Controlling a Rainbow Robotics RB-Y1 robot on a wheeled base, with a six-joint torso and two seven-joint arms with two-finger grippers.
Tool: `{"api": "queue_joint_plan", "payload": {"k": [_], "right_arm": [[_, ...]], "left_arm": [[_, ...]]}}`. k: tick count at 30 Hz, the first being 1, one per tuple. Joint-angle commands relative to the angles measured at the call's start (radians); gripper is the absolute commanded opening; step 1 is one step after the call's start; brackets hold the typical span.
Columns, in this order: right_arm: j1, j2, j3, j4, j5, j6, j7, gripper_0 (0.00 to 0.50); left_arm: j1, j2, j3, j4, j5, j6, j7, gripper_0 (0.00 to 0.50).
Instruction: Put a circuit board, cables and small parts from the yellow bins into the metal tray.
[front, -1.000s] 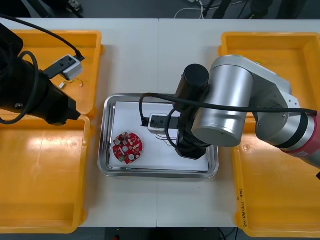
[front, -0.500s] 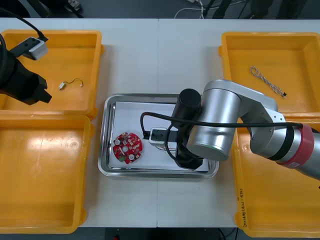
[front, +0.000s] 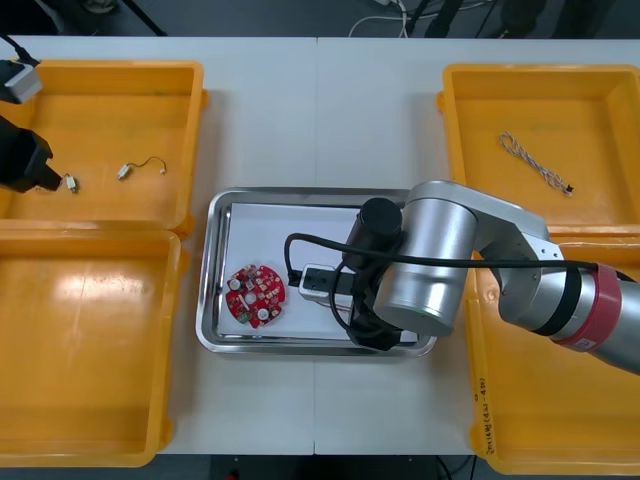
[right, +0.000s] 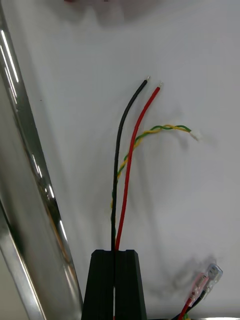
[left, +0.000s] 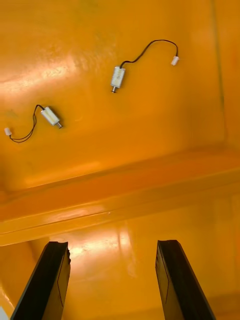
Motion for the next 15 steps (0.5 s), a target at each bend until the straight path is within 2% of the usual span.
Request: {"api": "queue_joint_plan", "payload": {"k": [1, 7, 8, 9, 10, 11, 12, 15], "right_arm": [[0.012, 0.035, 0.011, -0.005, 0.036, -0.011, -0.033, 0.0], [0.029, 0.037, 0.011, -0.005, 0.07, -0.012, -0.045, 0.0], [0.029, 0.039, 0.011, -0.005, 0.072, -0.012, -0.045, 0.024], [0.029, 0.039, 0.011, -0.005, 0.075, -0.012, -0.045, 0.148], [0.029, 0.04, 0.011, -0.005, 0.079, -0.012, -0.045, 0.35], [0.029, 0.04, 0.011, -0.005, 0.081, -0.012, -0.045, 0.447], [0.029, 0.043, 0.011, -0.005, 0.082, -0.012, -0.045, 0.5], [0.029, 0.046, 0.011, -0.005, 0.084, -0.012, -0.05, 0.5]], "left_arm": [[-0.087, 0.053, 0.025, 0.056, -0.015, 0.007, 0.025, 0.5], [-0.106, 0.053, 0.025, 0.125, -0.02, 0.007, 0.009, 0.5], [-0.106, 0.053, 0.024, 0.131, -0.022, 0.007, 0.008, 0.5], [-0.106, 0.053, 0.024, 0.151, -0.022, 0.007, 0.005, 0.5], [-0.108, 0.053, 0.024, 0.168, -0.02, 0.007, 0.0, 0.5], [-0.108, 0.051, 0.024, 0.174, -0.02, 0.007, -0.001, 0.5], [-0.106, 0.053, 0.025, 0.19, -0.022, 0.006, -0.005, 0.5], [-0.108, 0.051, 0.025, 0.226, -0.025, -0.034, -0.015, 0.5]]}}
